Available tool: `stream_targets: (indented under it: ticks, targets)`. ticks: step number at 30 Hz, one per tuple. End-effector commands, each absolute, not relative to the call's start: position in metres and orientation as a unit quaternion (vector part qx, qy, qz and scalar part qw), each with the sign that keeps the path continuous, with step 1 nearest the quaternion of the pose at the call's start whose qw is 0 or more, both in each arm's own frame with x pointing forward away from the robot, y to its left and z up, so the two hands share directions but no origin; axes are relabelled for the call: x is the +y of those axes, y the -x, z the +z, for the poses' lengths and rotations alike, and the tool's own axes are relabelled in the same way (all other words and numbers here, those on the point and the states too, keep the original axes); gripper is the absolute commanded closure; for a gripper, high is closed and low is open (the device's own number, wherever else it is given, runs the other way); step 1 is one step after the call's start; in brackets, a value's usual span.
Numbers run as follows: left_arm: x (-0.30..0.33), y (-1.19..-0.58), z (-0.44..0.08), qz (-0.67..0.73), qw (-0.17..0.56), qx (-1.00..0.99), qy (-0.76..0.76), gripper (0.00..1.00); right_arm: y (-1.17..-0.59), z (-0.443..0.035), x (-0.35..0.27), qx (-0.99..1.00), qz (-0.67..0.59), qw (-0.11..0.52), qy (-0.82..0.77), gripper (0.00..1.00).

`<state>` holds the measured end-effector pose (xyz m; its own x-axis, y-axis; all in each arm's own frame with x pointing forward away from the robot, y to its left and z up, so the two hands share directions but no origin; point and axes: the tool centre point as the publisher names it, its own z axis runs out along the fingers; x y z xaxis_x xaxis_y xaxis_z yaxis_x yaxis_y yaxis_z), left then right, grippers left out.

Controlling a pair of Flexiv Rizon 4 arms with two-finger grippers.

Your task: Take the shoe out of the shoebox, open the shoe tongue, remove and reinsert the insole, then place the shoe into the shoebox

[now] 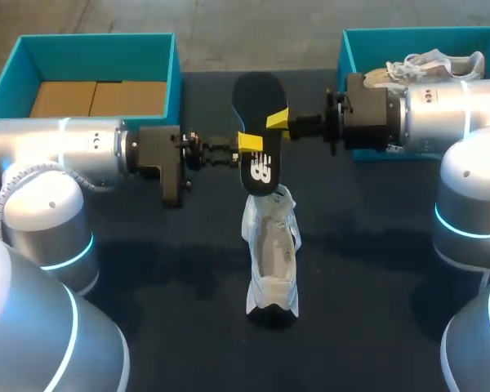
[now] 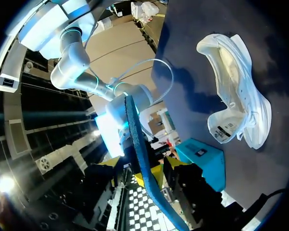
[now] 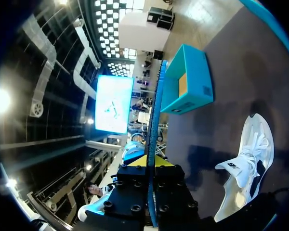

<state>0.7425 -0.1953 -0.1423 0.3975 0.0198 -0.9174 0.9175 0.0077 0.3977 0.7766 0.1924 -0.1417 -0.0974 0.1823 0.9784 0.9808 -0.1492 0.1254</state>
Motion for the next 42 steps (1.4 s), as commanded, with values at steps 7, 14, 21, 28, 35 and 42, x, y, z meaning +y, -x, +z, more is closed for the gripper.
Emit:
stream_targets:
  ticks: [7,14,21,28,35,42]
  targets:
    - [-0.161,-0.744,-0.130,-0.370,0.555,0.435,-0.605,0.00,-0.771,-0.155,0.191,-0.537,-0.512,0.386,0.548,1.00]
    - [-0.136,-0.748,-0.128,-0.367,0.520,0.482,-0.602,0.00,-0.764,-0.170,0.190,-0.541,-0.504,0.390,0.550,1.00]
    - [-0.123,-0.755,-0.119,-0.366,0.420,0.537,-0.634,0.00,-0.761,-0.175,0.191,-0.548,-0.492,0.392,0.551,1.00]
    - [-0.121,-0.757,-0.116,-0.334,0.392,0.550,-0.658,0.00,-0.760,-0.175,0.191,-0.550,-0.490,0.395,0.549,1.00]
    - [-0.121,-0.757,-0.116,-0.334,0.392,0.550,-0.658,0.00,-0.760,-0.175,0.191,-0.550,-0.490,0.395,0.549,1.00]
    - [-0.117,-0.784,-0.103,-0.330,0.340,0.602,-0.643,0.00,-0.760,-0.175,0.191,-0.550,-0.490,0.395,0.549,1.00]
